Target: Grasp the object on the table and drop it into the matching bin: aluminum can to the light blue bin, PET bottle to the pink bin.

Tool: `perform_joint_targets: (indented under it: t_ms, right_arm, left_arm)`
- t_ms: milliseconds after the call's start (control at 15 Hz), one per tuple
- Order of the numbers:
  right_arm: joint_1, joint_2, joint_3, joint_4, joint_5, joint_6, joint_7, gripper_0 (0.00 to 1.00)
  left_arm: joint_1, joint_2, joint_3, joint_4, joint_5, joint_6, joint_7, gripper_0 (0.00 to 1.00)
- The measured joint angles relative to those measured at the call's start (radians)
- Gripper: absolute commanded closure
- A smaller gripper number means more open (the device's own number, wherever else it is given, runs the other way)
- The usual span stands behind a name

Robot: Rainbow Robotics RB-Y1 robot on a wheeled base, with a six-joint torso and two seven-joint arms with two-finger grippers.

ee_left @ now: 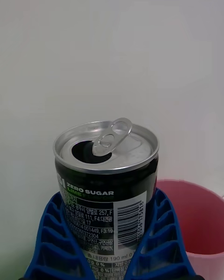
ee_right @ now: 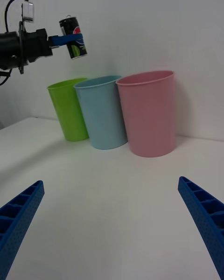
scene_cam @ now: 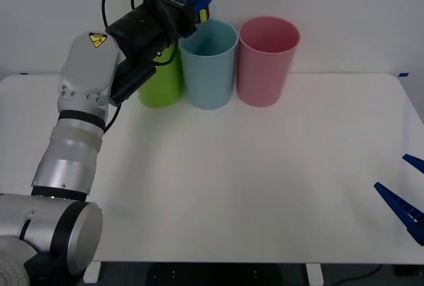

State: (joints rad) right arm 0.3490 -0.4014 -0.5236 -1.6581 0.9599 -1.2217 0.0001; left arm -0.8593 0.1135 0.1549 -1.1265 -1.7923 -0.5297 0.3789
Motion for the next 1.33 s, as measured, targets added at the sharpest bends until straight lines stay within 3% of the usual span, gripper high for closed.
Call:
perform_joint_targets:
  t_ms: [400, 867, 933, 1133, 1333]
  right_arm:
    - [0.000, 0.000, 0.000, 0.000, 0.000, 0.000, 0.000, 0.00]
    - [0.000, 0.000, 0.000, 0.000, 0.000, 0.000, 0.000, 0.00]
    - [0.000, 0.000, 0.000, 0.000, 0.000, 0.000, 0.000, 0.00]
    - [0.000, 0.000, 0.000, 0.000, 0.000, 0.000, 0.000, 0.00]
    - [0.000, 0.000, 0.000, 0.000, 0.000, 0.000, 0.000, 0.00]
  left_arm:
    - [-0.139, -0.009, -0.001, 0.202, -0.049, 0.103, -0.015, 1.00]
    - [-0.161, -0.034, -0.006, 0.231, -0.081, 0.133, -0.027, 0.98]
    - [-0.161, -0.034, -0.006, 0.231, -0.081, 0.133, -0.028, 0.89]
    - [-0.161, -0.034, -0.009, 0.231, -0.070, 0.133, -0.028, 0.00]
    - [-0.160, -0.034, -0.012, 0.231, -0.061, 0.133, -0.035, 0.00]
